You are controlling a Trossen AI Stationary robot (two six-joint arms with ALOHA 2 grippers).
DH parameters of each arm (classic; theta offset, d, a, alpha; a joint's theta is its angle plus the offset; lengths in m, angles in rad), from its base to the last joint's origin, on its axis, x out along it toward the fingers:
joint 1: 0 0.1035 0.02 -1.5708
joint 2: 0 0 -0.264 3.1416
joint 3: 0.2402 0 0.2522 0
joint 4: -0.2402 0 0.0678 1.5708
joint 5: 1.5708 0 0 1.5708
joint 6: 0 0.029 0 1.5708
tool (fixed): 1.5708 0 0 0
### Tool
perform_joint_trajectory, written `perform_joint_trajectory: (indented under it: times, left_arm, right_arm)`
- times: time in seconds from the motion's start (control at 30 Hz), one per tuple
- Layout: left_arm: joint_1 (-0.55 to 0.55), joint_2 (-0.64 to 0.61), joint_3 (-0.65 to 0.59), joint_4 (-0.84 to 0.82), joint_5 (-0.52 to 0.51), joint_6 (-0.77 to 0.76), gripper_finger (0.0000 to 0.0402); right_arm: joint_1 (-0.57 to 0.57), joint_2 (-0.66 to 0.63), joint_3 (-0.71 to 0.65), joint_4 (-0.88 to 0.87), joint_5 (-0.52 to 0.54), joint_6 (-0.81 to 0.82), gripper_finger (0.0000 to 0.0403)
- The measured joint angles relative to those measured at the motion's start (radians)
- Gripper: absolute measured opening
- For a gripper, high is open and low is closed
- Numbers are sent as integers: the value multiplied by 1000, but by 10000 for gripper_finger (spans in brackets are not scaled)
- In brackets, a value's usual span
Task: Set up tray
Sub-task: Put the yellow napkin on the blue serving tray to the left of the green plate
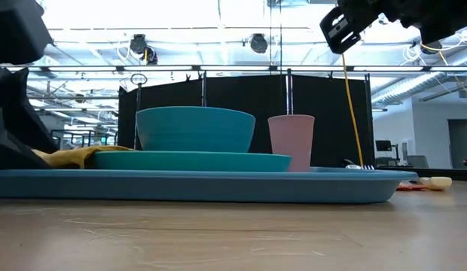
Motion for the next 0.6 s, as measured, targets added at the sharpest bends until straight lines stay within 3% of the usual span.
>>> perform_joint_trajectory:
  times: [0.37, 0.6]
  left_arm:
    - [80, -2, 1, 45, -15, 79, 139]
    - [83, -4, 2, 41, 74, 168, 138]
  right_arm:
    - [0, 0, 0, -1, 0, -10, 160]
    - [0, 0, 0, -1, 0, -14, 160]
